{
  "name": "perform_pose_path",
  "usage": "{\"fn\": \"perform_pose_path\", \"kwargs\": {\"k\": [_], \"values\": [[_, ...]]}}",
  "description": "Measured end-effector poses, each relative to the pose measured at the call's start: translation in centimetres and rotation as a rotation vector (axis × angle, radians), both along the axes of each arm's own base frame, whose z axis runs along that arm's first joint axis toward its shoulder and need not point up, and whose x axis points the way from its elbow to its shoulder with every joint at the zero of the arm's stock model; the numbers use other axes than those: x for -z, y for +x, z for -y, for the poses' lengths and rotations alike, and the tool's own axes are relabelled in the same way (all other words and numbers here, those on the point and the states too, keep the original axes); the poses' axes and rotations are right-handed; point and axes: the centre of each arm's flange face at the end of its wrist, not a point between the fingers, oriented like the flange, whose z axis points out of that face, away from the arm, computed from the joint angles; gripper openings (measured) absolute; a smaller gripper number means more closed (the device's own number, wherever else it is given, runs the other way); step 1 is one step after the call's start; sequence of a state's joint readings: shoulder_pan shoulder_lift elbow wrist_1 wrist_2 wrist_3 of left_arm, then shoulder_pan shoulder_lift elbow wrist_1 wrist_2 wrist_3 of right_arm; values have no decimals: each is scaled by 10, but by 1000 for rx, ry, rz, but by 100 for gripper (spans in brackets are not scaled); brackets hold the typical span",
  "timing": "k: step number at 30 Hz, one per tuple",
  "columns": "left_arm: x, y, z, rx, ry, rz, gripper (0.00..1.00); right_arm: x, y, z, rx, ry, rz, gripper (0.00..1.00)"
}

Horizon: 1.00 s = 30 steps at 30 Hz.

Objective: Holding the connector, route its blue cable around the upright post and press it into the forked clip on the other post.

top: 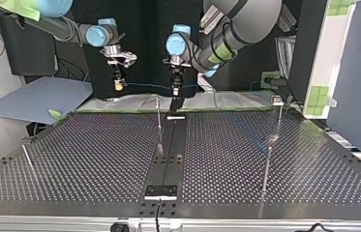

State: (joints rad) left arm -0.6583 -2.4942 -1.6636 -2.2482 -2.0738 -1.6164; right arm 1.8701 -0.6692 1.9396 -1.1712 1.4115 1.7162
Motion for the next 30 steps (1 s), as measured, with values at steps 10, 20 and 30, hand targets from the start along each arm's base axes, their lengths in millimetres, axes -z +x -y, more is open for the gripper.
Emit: {"fn": "perform_pose_path", "kwargs": {"k": [10,20,30], "values": [[18,9,10,13,-17,-6,0,14,-13,13,30,9,-10,0],[18,22,14,8,-25,3,0,18,-19,25,46,3,-13,0],[13,33,15,3,-28,7,0,13,-20,37,51,-19,-10,0]]}}
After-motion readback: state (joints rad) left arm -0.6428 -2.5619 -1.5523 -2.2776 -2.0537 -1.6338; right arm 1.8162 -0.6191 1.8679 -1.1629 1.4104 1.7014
